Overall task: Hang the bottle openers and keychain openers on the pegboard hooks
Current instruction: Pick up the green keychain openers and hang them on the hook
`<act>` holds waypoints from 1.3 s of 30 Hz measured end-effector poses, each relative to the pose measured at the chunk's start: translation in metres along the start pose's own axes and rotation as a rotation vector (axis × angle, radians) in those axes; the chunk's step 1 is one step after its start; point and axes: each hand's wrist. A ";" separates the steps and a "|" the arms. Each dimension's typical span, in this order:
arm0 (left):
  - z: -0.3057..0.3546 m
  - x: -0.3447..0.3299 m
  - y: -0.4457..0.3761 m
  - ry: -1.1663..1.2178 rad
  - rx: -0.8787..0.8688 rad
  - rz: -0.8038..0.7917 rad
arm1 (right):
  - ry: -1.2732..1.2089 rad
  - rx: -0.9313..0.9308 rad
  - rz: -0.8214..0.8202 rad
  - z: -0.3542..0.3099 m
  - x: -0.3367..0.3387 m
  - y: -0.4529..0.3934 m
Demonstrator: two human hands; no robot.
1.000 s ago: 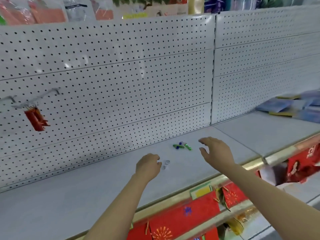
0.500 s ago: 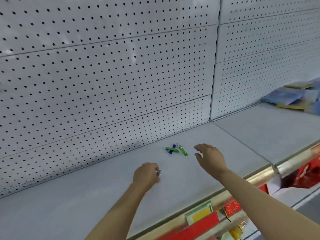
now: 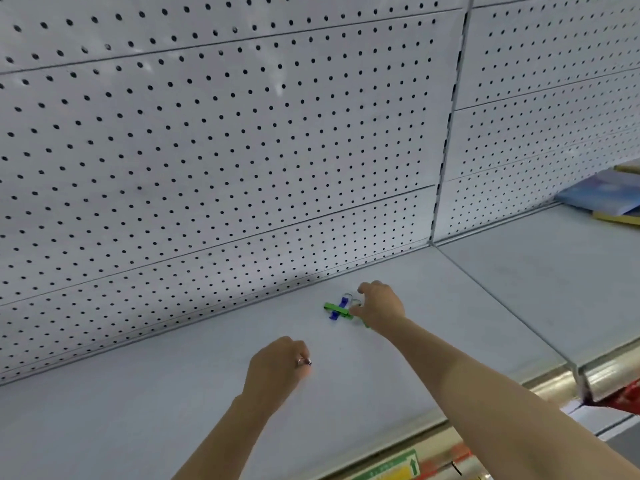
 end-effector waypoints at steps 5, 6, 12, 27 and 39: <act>-0.002 -0.002 -0.001 -0.055 0.002 0.061 | 0.081 0.025 -0.020 0.003 0.001 -0.014; -0.003 -0.002 -0.001 -0.047 0.016 0.073 | 0.098 0.033 -0.017 0.003 0.002 -0.015; 0.004 0.010 -0.001 0.282 0.163 0.123 | 0.232 0.135 0.046 0.007 0.007 -0.013; 0.010 0.054 0.010 0.782 0.281 0.294 | -0.827 -0.013 0.070 -0.003 0.014 0.031; 0.009 0.098 0.035 0.823 0.148 0.337 | -1.137 0.091 0.019 -0.044 0.029 0.113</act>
Point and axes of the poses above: each hand's wrist, its own y-axis away from the middle knuckle, its own x-axis out of the back of the hand, z = x × y, and after that the axes turned 7 degrees about -x, right-handed
